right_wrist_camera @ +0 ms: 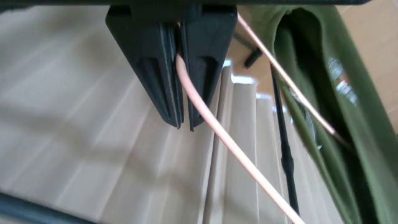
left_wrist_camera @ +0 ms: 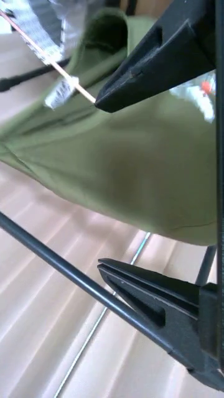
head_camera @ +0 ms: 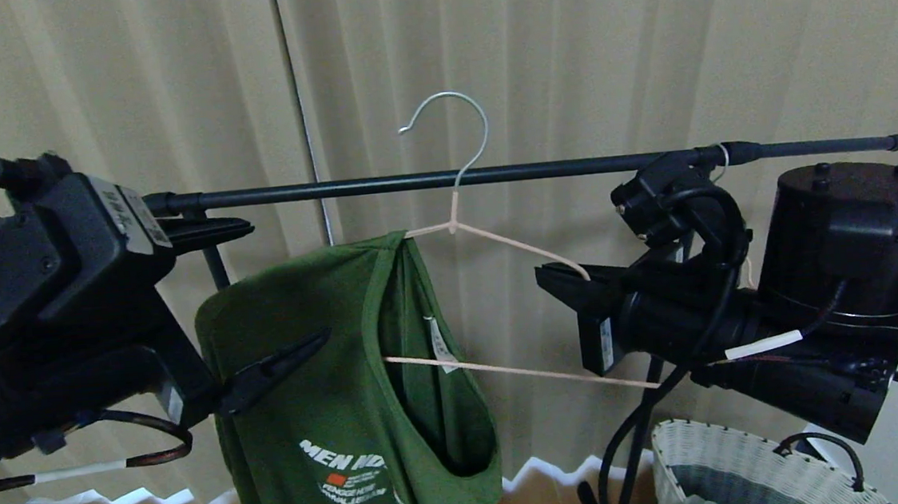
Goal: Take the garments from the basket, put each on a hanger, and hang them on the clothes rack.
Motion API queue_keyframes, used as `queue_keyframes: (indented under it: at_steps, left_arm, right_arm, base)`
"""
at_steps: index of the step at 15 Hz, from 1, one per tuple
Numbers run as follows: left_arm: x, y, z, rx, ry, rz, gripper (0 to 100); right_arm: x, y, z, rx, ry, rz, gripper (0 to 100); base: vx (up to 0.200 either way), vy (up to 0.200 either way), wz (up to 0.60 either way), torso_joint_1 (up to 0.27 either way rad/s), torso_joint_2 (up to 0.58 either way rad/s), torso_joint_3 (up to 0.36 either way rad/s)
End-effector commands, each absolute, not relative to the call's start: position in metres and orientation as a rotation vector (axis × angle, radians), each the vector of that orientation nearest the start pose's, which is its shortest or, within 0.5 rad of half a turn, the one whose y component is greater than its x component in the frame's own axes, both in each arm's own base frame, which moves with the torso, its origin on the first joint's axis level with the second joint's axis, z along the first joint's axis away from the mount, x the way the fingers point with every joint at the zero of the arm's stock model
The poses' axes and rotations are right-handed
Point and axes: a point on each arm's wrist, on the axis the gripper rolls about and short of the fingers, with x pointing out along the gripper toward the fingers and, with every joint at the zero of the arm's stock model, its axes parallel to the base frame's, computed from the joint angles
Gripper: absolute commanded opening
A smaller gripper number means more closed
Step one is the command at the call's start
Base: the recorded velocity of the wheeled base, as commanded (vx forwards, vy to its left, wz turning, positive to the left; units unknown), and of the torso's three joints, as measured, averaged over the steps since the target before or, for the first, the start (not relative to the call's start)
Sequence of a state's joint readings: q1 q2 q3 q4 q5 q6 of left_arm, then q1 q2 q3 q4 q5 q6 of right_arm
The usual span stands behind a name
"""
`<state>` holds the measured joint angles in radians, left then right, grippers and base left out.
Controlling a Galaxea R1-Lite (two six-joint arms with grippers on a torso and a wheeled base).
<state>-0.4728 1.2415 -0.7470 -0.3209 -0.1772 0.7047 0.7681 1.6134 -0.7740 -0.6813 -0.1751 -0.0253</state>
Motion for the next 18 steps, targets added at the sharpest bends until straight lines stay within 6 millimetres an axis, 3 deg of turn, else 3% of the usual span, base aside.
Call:
queue_keyframes:
  at_steps: [1,8,9,18]
  left_arm:
    - [0.192,-0.101,0.245,0.714,-0.021,-0.694,100]
    - [0.208,-0.108,0.246,0.766,-0.025,-0.687,100]
    - [0.209,-0.107,0.245,0.766,-0.022,-0.685,0]
    - [0.209,-0.105,0.239,0.769,0.001,-0.682,0]
  right_arm:
    - [0.21,0.199,0.204,-0.094,0.119,0.598,0]
    - [0.205,0.201,0.203,-0.102,0.096,0.662,0]
    - [0.204,0.203,0.203,-0.101,0.096,0.669,0]
    - [0.203,0.203,0.202,-0.103,0.097,0.671,0]
  base:
    - [0.0,0.0,0.0,0.0,0.0,0.0]
    - [0.0,0.0,0.0,0.0,0.0,0.0]
    - [0.0,0.0,0.0,0.0,0.0,0.0]
    - [0.0,0.0,0.0,0.0,0.0,0.0]
